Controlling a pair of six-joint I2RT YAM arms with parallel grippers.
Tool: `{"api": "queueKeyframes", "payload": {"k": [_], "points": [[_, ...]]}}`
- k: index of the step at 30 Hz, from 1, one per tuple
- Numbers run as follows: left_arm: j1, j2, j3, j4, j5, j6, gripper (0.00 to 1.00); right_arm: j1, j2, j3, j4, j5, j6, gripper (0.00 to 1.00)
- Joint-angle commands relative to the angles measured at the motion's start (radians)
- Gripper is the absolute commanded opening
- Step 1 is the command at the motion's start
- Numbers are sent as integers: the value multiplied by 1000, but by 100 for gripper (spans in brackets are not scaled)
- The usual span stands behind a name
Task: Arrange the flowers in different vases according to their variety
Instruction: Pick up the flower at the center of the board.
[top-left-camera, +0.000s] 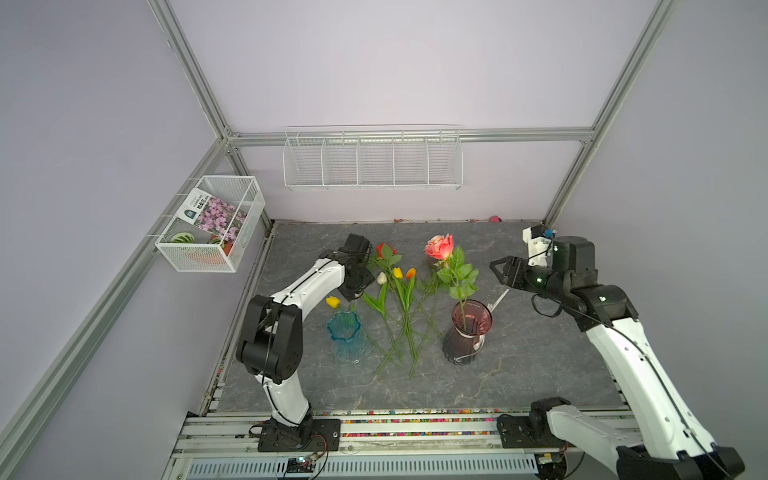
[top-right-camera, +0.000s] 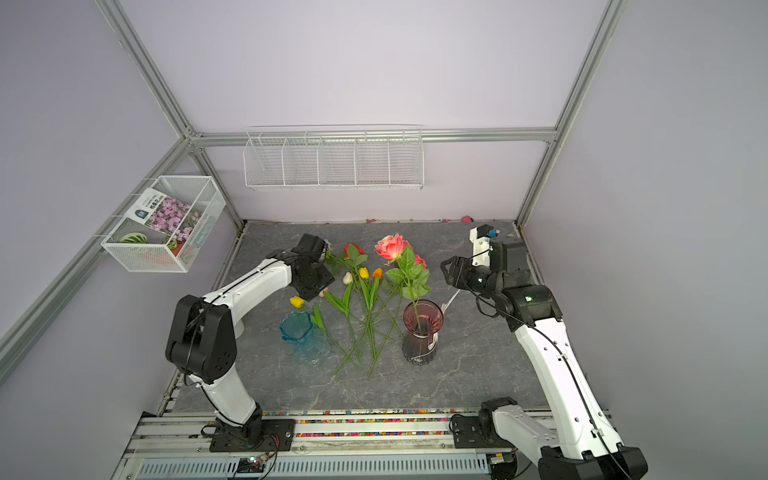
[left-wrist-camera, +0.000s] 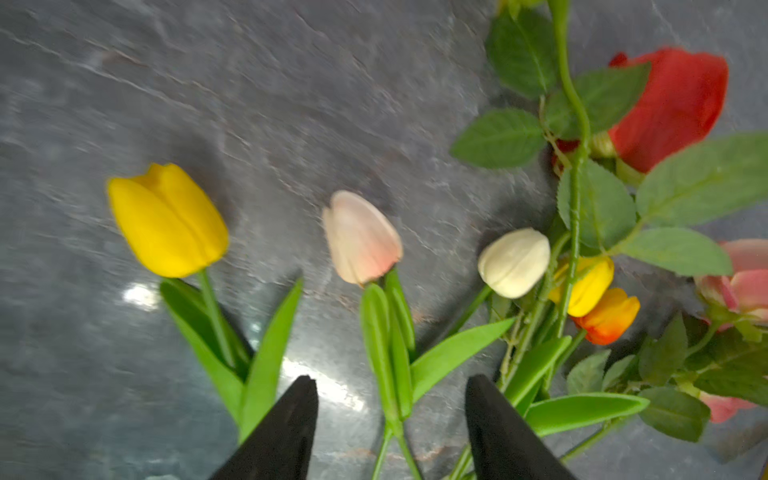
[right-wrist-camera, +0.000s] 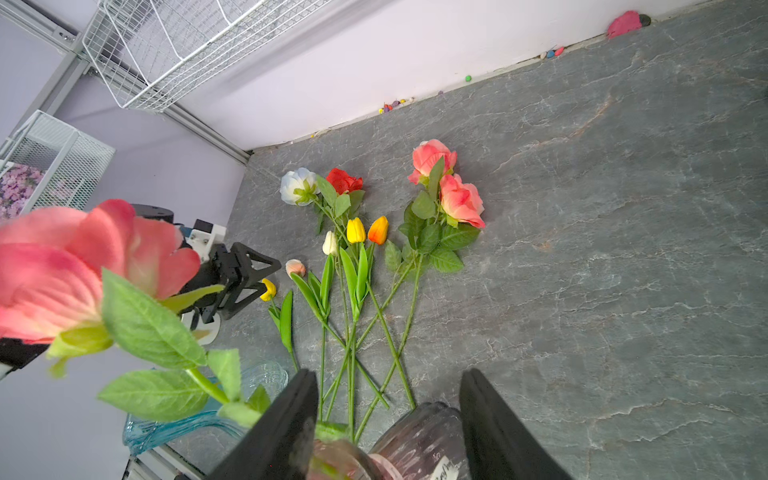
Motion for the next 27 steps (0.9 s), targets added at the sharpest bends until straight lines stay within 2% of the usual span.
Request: {"api": "queueKeyframes", "payload": {"k": [1, 12, 21, 23, 27], "points": [[-25, 66, 34, -55, 26, -35, 57, -12, 4, -19, 3, -34, -17, 58], [-136, 124, 1, -25, 38, -70, 54, -23, 20, -30, 15, -52, -21, 57], [-178, 139, -16, -4, 61, -129, 40, -24, 22, -39, 27, -67, -15, 56], [-184, 151, -4, -3, 73, -136, 32, -25, 20, -41, 29, -67, -15, 56], [-195, 170, 13, -12, 59, -158, 26, -26, 14, -42, 25, -68, -18, 56]]}}
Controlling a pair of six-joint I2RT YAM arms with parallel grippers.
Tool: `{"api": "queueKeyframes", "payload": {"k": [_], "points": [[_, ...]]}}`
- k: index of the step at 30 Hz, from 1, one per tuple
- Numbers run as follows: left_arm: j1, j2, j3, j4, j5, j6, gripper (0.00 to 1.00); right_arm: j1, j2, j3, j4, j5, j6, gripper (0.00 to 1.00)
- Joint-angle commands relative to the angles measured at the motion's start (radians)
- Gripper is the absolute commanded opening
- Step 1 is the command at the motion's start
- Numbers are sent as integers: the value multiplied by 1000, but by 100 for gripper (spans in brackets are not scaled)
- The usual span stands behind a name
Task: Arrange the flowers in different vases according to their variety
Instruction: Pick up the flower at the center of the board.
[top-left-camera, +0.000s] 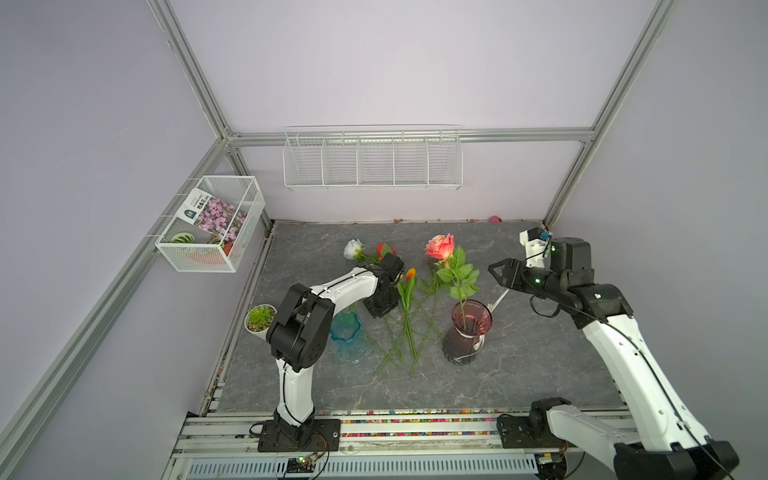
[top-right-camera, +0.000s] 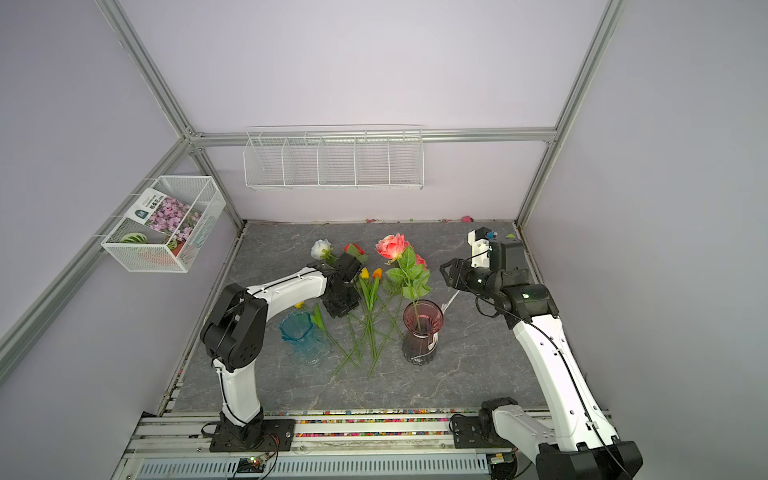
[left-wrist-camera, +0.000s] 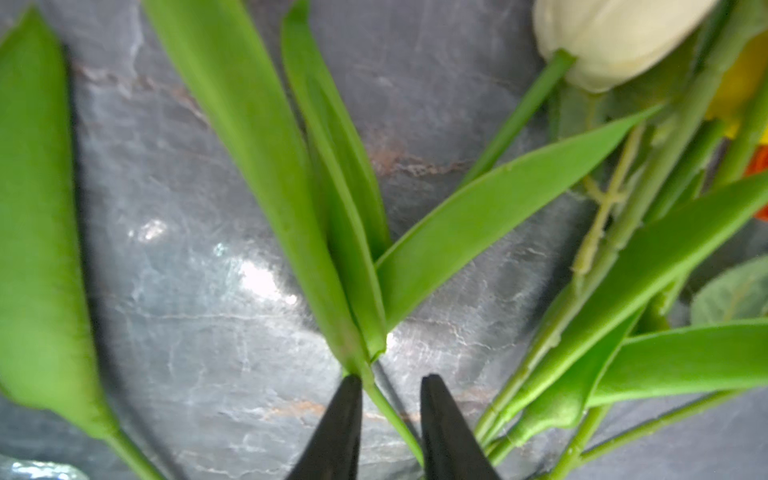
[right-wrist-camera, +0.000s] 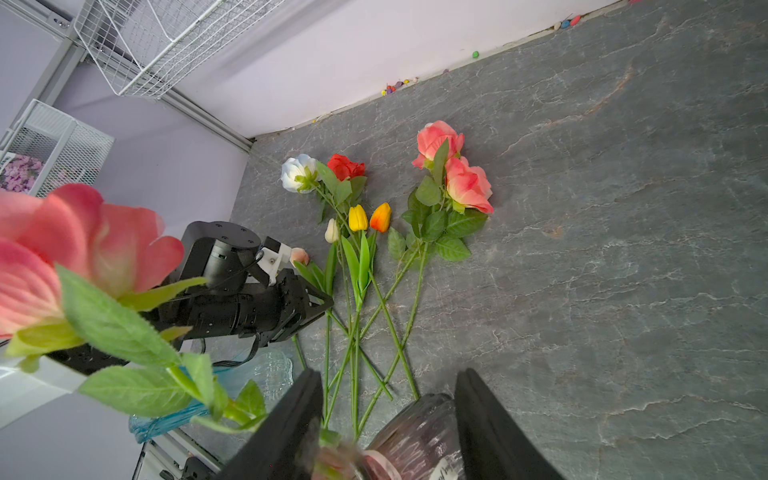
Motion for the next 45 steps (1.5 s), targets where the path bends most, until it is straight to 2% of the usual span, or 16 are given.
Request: {"api": "queueKeyframes", "payload": {"k": [1, 5, 9, 12, 14, 18, 19, 24, 28, 35, 45], "points": [[-9, 38, 24, -4, -3, -33, 26, -7, -7, -15, 18, -17, -13, 56], [-10, 54, 11, 4, -6, -47, 26, -9, -12, -12, 13, -20, -18, 56], [-11, 75, 19, 10, -12, -47, 31, -10, -14, -13, 13, -24, -19, 56], [-12, 90, 48, -18, -49, -47, 30, -10, -17, -14, 13, -25, -19, 56], [-11, 99, 65, -39, -85, -50, 27, -12, -21, -15, 13, -24, -19, 56], [-10, 110, 87, -70, -121, -47, 8, -13, -28, -19, 12, -26, -22, 56], [-11, 109, 89, -76, -125, -48, 6, -13, -27, -19, 11, -26, -22, 56], [-11, 61, 88, -120, -192, -53, 0, -15, -35, -21, 11, -33, -22, 56], [-11, 9, 103, -153, -253, -43, 0, -17, -39, -21, 14, -38, -19, 56], [-9, -33, 172, -158, -359, 42, 0, -17, -41, -30, 25, -48, -10, 56], [29, -189, 174, 6, -495, 318, 0, -17, -35, -27, 35, -11, 2, 56]]}}
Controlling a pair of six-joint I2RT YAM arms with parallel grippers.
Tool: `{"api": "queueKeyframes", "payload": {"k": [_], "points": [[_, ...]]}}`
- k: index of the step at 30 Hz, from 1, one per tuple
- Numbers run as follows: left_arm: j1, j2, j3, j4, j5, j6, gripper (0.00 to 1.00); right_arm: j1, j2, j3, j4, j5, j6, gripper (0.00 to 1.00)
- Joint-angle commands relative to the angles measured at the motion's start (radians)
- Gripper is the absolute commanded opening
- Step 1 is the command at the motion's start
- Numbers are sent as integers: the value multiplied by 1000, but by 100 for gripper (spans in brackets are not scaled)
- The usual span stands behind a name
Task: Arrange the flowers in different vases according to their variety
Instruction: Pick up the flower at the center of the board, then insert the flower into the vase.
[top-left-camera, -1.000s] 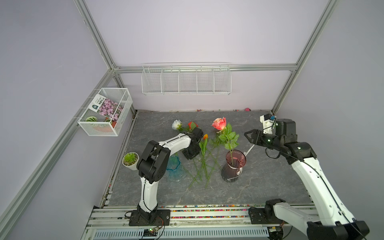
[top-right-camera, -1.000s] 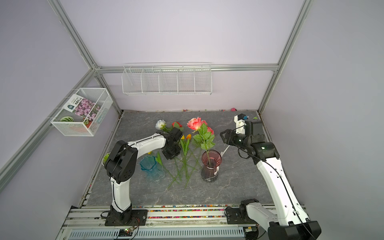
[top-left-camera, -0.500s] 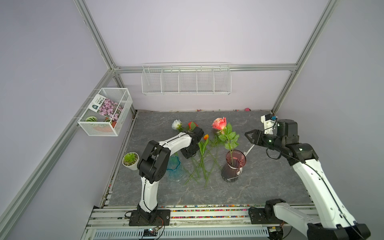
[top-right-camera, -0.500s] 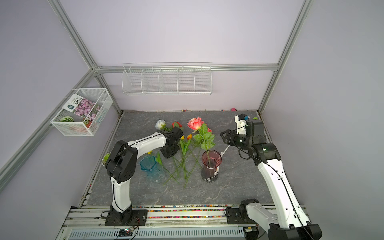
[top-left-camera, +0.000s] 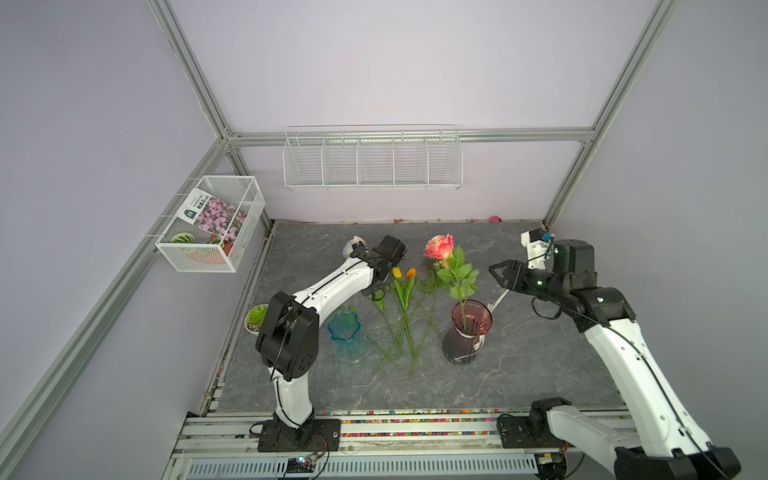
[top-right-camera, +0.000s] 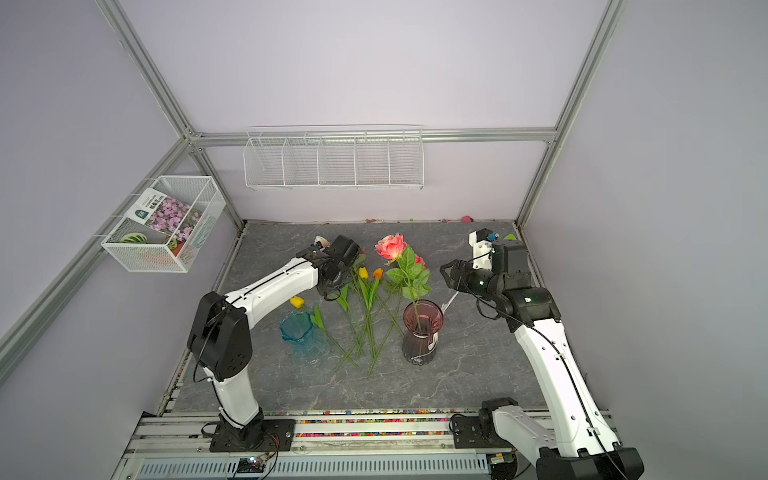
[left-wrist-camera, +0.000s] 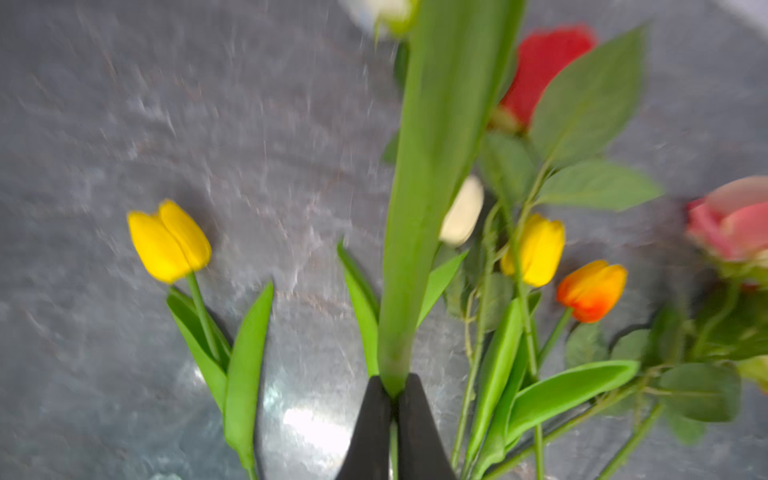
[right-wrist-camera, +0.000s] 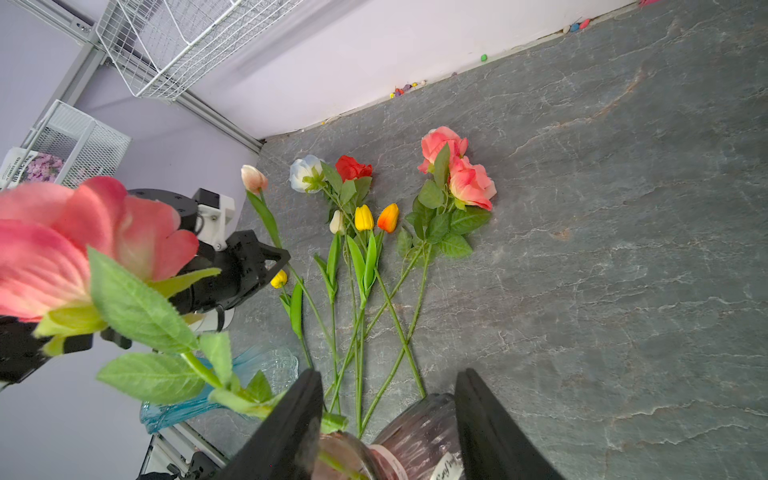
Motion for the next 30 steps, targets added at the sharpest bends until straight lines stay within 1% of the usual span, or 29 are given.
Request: {"api": "queueKeyframes", "payload": {"k": [1, 2, 5, 6, 8, 10, 15, 17, 19, 21, 23, 24, 28, 30], "points": [[24, -96, 33, 88, -98, 159, 0, -5, -14, -7, 20, 31, 6, 56], [24, -128, 34, 116, -114, 208, 0, -5, -18, -6, 19, 47, 8, 56], [24, -244, 20, 184, -158, 294, 0, -6, -28, 0, 17, 75, 10, 59], [24, -287, 13, 204, -189, 320, 0, -5, -29, 3, 16, 81, 12, 60], [24, -377, -18, 248, -186, 384, 0, -8, -26, 13, 14, 90, 16, 62], [24, -479, -69, 305, -156, 448, 0, -8, -19, 25, 11, 94, 20, 63], [24, -805, -298, 503, 32, 637, 0, -12, 29, 54, 4, 67, 28, 66], [24, -904, -348, 505, 56, 659, 0, -11, 44, 58, 4, 54, 31, 67], [24, -968, -371, 472, 67, 685, 0, -12, 57, 61, 4, 41, 31, 68], [24, -1026, -404, 452, 153, 737, 0, -12, 70, 67, 4, 31, 33, 71], [24, -1070, -443, 438, 168, 738, 0, -13, 81, 74, 4, 21, 34, 73], [24, -1119, -464, 434, 192, 747, 0, -13, 86, 76, 4, 18, 33, 74], [24, -1237, -559, 462, 211, 751, 0, -16, 97, 78, 1, 15, 35, 76], [23, -1272, -580, 433, 179, 728, 0, -19, 103, 78, -1, 10, 37, 77]]}}
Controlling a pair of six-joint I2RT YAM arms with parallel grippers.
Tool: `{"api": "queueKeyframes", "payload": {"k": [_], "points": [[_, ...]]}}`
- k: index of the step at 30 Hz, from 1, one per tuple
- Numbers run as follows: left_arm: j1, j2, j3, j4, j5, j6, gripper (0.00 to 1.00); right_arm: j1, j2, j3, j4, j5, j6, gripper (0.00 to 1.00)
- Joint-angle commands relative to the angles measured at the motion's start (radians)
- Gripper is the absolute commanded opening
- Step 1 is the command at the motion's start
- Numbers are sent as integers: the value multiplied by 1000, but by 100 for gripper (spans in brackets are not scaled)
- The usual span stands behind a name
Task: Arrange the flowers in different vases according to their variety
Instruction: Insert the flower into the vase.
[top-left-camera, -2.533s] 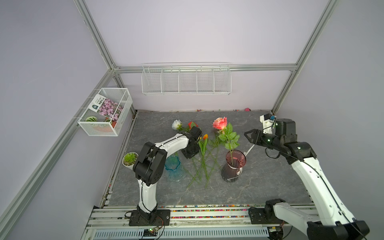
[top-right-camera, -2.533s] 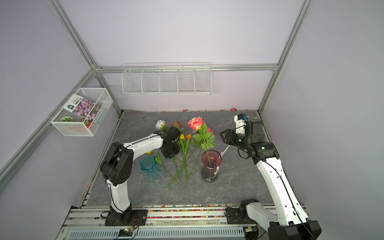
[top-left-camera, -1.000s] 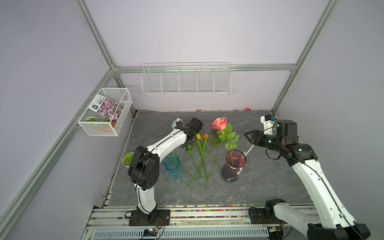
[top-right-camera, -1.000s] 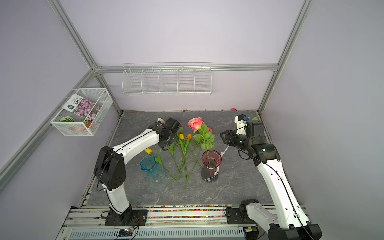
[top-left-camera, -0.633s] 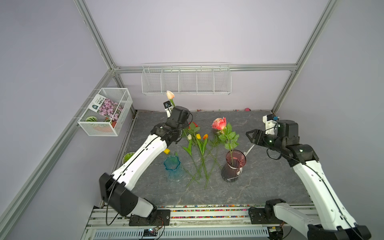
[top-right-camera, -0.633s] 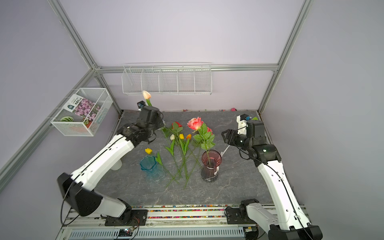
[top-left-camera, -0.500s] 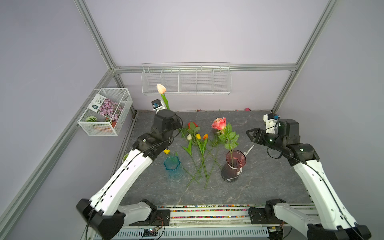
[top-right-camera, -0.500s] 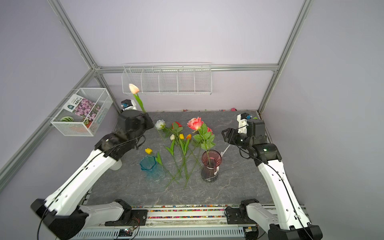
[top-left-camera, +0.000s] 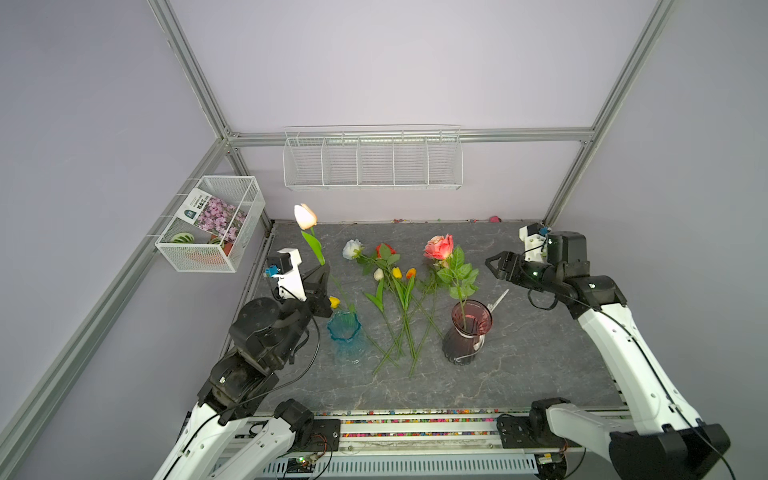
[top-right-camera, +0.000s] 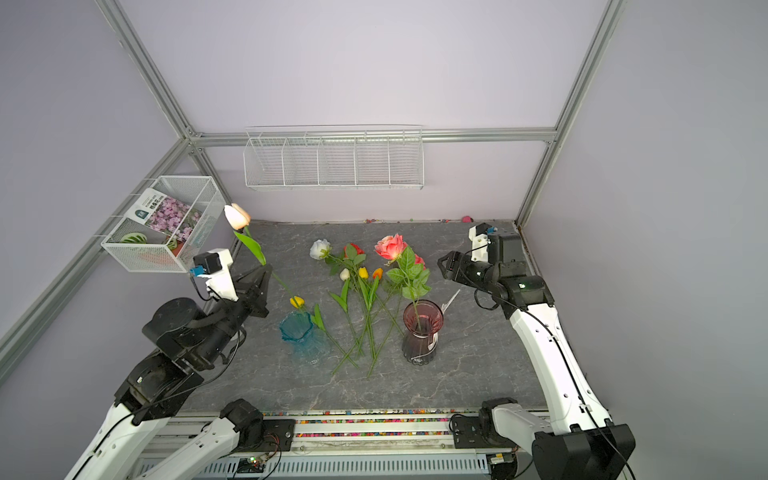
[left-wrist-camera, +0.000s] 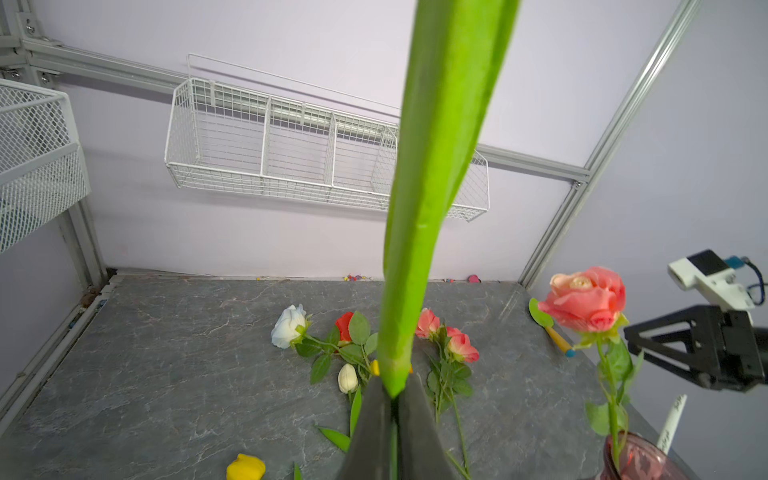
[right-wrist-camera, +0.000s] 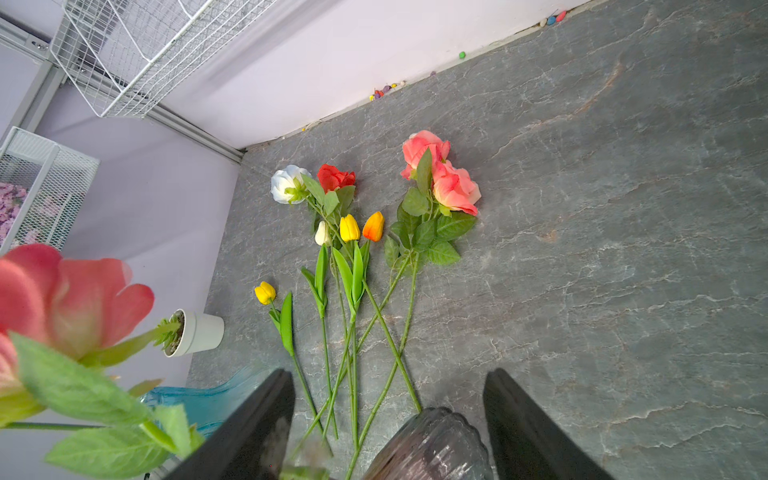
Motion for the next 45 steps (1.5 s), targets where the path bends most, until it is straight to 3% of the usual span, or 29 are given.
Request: {"api": "queueKeyframes", "payload": {"k": [1, 11, 16, 18, 20, 22, 27, 28, 33, 36, 40, 45], "points": [[-2, -43, -22, -31, -2, 4, 0, -10, 9, 23, -1, -19, 6, 78], [-1, -102, -175, -50, -92, -49, 0, -20, 33, 35, 9, -22, 18, 82], [-1, -110, -277, 6, -43, -124, 0, -21, 70, 62, 15, -12, 21, 87], [-2, -108, -299, 7, -35, -160, 21, -21, 95, 78, 20, -13, 24, 87], [-1, -110, -309, -3, -31, -182, 29, -22, 121, 89, 21, -11, 24, 87], [-2, -113, -314, -16, -39, -201, 45, -21, 150, 100, 24, -7, 21, 87], [-2, -125, -283, -50, -87, -220, 97, -21, 227, 128, 38, -23, 17, 85], [-2, -117, -267, -65, -116, -231, 100, -22, 244, 130, 44, -28, 18, 84], [-2, -42, -102, -105, -268, -185, 100, -21, 345, 136, 63, -55, 18, 77], [-1, -3, -18, -86, -304, -139, 100, -7, 407, 133, 78, -69, 21, 74], [22, 91, 65, -60, -234, -116, 100, 56, 514, 154, 84, -69, 13, 70], [119, 253, 135, -12, -43, -146, 100, 128, 663, 212, 55, -89, 4, 62]]}}
